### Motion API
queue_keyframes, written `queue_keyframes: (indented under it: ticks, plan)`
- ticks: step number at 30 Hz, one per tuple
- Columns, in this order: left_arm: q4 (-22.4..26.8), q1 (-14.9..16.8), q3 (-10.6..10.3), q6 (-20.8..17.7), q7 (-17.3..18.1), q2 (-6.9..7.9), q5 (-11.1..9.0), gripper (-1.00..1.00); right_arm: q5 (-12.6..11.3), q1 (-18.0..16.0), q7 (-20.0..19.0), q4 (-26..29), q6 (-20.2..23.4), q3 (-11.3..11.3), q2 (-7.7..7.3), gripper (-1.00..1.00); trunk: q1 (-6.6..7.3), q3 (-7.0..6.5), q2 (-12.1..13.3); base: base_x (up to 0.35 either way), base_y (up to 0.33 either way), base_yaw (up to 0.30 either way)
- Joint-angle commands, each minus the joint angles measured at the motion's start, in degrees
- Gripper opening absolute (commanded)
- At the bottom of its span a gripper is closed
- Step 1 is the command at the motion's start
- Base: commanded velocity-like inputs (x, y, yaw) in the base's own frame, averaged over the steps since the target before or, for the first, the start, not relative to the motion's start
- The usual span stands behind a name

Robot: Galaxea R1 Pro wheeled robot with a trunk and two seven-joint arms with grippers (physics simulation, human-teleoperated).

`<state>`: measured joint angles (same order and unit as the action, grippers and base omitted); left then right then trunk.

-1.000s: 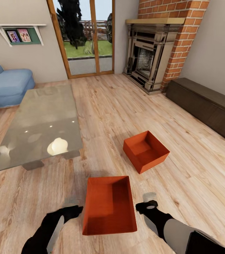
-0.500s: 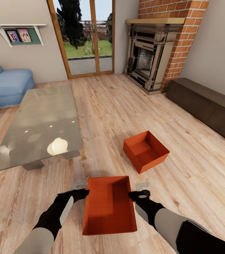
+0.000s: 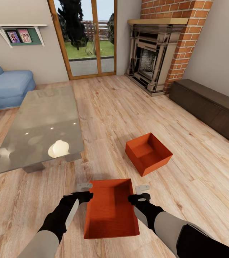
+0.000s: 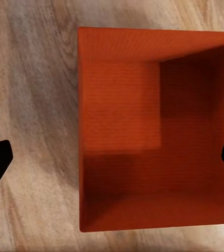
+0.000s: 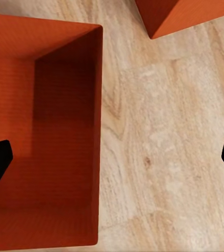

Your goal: Move the two storage containers from the living room to the garage. In the garage, place one container on the floor and stack the other container on top of it (either order is fine).

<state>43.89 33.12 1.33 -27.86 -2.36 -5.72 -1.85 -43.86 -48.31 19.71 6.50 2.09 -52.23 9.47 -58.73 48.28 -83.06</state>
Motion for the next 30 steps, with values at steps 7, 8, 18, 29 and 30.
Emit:
queue_keyframes:
  ticks: [7,8,18,29,30]
  plan:
    - [0.22,0.01,0.17,-0.34,-0.79,-0.38,-0.25,1.0,-0.35,-0.03,0.33,0.09,0.28,-0.44,-0.14,1.0,0.0,0.04,-0.02,0.0,0.0,0.0]
    - [0.22,0.01,0.17,-0.35,-0.81,-0.41,-0.25,1.0,-0.35,-0.03,0.33,0.09,0.28,-0.44,-0.15,1.0,0.0,0.04,-0.02,0.0,0.0,0.0]
    - [0.17,0.01,0.25,-0.34,-0.97,-0.56,-0.28,1.0,-0.31,-0.03,0.33,0.09,0.39,-0.5,-0.13,1.0,-1.97,1.66,-3.63,0.0,0.0,0.0]
    - [0.1,0.01,0.29,-0.33,-0.96,-0.47,-0.51,1.0,-0.2,-0.03,0.2,0.1,0.4,-0.58,-0.15,1.0,-4.39,3.63,-8.04,0.0,0.0,0.0]
    - [0.11,0.01,0.3,-0.32,-0.95,-0.47,-0.53,1.0,-0.19,-0.03,0.21,0.1,0.39,-0.58,-0.15,1.0,-4.39,3.63,-8.04,0.0,0.0,0.0]
